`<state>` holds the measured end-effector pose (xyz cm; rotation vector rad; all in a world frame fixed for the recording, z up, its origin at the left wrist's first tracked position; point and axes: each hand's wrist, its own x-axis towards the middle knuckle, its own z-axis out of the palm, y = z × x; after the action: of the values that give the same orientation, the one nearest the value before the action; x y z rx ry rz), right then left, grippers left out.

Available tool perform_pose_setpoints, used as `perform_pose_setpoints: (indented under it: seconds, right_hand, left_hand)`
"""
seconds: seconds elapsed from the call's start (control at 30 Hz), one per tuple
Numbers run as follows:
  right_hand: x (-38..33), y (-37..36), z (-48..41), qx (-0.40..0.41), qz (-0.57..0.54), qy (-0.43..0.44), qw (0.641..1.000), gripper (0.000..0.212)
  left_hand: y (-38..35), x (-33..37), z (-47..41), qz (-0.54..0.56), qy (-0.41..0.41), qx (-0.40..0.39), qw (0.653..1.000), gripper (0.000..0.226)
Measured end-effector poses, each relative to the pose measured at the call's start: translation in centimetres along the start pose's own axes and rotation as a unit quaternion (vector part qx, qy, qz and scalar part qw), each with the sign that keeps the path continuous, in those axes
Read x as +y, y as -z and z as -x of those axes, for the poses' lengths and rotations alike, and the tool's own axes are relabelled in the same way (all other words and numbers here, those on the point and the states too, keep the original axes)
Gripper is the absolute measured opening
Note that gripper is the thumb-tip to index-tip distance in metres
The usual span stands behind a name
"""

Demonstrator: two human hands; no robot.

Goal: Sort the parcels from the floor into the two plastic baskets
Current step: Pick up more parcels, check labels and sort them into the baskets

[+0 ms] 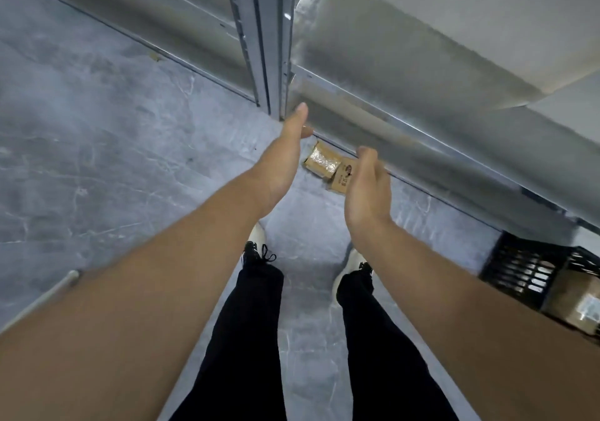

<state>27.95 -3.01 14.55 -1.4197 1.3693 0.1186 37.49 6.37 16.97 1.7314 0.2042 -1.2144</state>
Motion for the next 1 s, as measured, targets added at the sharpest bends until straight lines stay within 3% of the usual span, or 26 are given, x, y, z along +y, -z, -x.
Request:
perform_pose_setpoints:
  seconds: [0.13, 0.23, 0.37, 0.57, 0.73, 1.0]
  right_hand:
    - [4.0, -3.5, -5.7, -0.021, -0.017, -0.04, 0.999, 0.045]
    - [7.8, -5.5, -9.7, -0.022, -0.01, -0.073, 0.997, 0.066]
    - [13.1, -7.5, -15.0, -0.021, -0.034, -0.094, 0.995, 0.07]
    - [19.5, -9.8, -23.7, -0.005, -0.051, -0.09, 0.995, 0.042]
    - [22.1, -11.3, -30.0, 0.005, -0.054, -0.06, 0.997, 0.044]
    - [24.7, -12.8, -36.1, 0.022, -0.066, -0.062, 0.996, 0.024]
  left_hand:
    - [-0.9, -4.3, -7.0, 0.01, 0.019, -0.003, 1.0, 0.056]
    - [-1.7, -7.3, -12.1, -0.003, 0.051, -0.003, 0.999, 0.067]
    - [-2.7, -11.6, -18.7, -0.009, 0.058, 0.012, 0.998, 0.067]
    - [-4.9, -17.0, -27.3, -0.051, 0.054, -0.006, 0.997, 0.064]
    - [-5.6, -20.0, -33.6, -0.054, 0.069, -0.011, 0.996, 0.069]
    - [-6.5, -21.6, -39.8, -0.025, 0.06, -0.001, 0.998, 0.066]
